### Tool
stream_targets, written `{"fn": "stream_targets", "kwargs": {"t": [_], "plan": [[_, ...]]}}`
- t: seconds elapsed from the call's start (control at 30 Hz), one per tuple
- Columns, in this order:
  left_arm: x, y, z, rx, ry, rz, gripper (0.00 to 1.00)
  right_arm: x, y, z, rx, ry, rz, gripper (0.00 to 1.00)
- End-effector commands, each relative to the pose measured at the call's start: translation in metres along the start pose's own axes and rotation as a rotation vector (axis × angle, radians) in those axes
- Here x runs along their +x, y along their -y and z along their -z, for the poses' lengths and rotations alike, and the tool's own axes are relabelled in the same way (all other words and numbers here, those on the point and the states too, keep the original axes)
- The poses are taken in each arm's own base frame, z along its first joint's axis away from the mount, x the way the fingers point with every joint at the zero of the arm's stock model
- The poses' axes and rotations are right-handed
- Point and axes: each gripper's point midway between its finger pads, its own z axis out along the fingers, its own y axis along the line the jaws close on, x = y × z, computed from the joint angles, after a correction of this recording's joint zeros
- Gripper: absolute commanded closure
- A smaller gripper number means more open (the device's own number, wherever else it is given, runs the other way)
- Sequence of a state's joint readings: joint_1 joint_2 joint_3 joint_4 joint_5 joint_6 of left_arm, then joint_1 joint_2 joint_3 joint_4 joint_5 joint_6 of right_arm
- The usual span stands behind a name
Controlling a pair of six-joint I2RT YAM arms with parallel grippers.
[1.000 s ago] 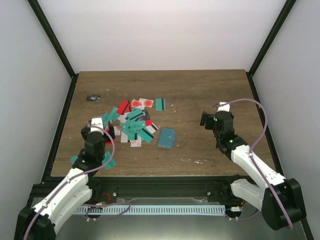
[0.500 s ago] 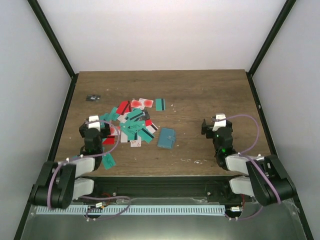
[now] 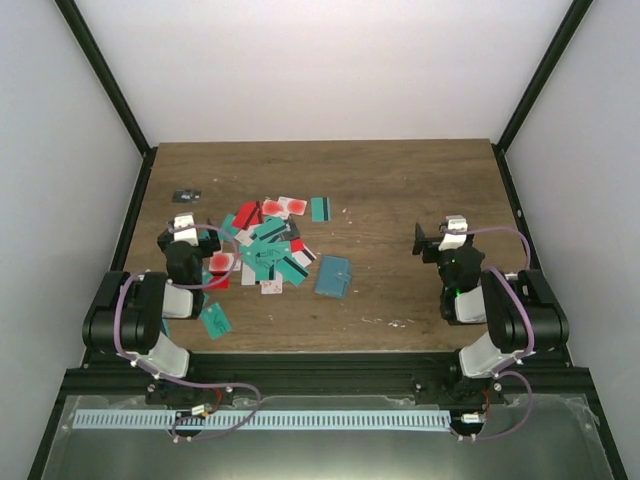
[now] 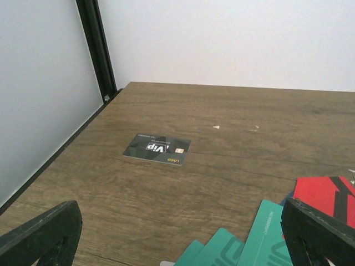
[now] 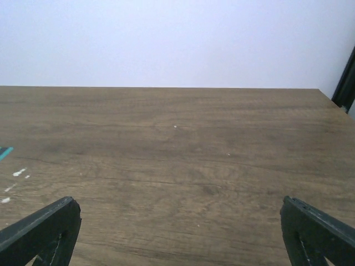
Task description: Put the credit cards into the card holder
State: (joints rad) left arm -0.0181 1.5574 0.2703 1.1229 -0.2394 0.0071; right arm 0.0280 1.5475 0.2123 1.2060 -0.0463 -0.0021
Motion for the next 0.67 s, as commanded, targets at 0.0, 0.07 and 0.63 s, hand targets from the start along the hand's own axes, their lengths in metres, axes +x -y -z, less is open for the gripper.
{"fn": "stream_targets", "kwargs": {"t": [0.0, 0.07, 0.63], "plan": [[-0.0168, 0.0039, 0.0005, 0.028, 0.069, 0.031, 0.0, -0.0242, -0.0037, -0.0031, -0.044, 0.08, -0.012, 0.0], [-0.0169, 0.004, 0.0008, 0.029, 0.069, 0.031, 0.0, -0.0247, -0.0029, -0.005, -0.041, 0.081, -0.016, 0.0], [-0.0176, 0.0039, 0.0009, 0.028, 0.072, 0.032, 0.0, -0.0246, -0.0024, -0.0058, -0.042, 0.075, -0.018, 0.0]]}}
